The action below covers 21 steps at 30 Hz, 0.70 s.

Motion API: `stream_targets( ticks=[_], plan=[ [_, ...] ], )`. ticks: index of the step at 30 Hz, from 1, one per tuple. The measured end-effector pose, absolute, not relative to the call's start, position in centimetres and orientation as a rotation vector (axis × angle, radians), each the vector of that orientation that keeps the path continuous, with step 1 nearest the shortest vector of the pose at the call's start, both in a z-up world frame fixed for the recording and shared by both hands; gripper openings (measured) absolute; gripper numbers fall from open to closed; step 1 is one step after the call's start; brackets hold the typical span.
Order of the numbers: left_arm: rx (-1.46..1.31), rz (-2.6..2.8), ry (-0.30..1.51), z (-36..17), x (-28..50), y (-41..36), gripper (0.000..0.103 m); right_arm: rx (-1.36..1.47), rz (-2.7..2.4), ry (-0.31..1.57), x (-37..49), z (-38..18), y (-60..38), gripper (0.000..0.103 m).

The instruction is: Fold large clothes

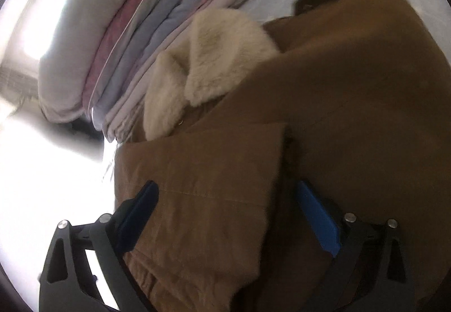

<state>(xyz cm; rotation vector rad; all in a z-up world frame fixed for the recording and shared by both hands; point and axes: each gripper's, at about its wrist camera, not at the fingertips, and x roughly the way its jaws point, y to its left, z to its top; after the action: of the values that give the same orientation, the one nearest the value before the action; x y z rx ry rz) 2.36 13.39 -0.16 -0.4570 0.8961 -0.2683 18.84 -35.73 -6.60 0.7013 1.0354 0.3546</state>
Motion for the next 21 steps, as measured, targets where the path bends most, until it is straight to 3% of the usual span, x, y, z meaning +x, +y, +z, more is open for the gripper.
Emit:
stream_targets(
  ticks=[1,2,5,12,15,17,19,21],
  plan=[
    [-0.460,-0.271,0.899,-0.3,2.4,13.3,0.074,0.668,0.349,1.056,19.1,-6.7,-35.4,0.042],
    [-0.468,-0.271,0.906,-0.5,2.6,13.3,0.074,0.640,0.329,1.066,19.6,-6.8,-35.4,0.023],
    [-0.508,-0.268,0.929,-1.0,2.5,13.7,0.074,0.601,0.360,1.055,19.7,-6.7,-35.8,0.017],
    [-0.528,-0.247,0.936,-1.7,2.8,13.7,0.074,0.212,0.435,0.780,16.6,2.6,-30.9,0.015],
    [-0.523,-0.251,0.949,-1.9,3.0,13.3,0.075,0.205,0.364,0.855,18.9,0.9,-32.2,0.017],
    [-0.514,-0.255,0.957,-2.0,3.0,13.0,0.075,0.238,0.285,0.955,20.7,-2.0,-33.8,0.033],
    [-0.510,-0.259,0.957,-1.9,2.9,12.9,0.075,0.290,0.175,1.007,20.9,-4.1,-36.1,0.033],
    [-0.510,-0.266,0.948,-1.6,2.7,12.9,0.075,0.345,0.138,0.935,19.1,-3.5,-37.4,0.034]
  ],
)
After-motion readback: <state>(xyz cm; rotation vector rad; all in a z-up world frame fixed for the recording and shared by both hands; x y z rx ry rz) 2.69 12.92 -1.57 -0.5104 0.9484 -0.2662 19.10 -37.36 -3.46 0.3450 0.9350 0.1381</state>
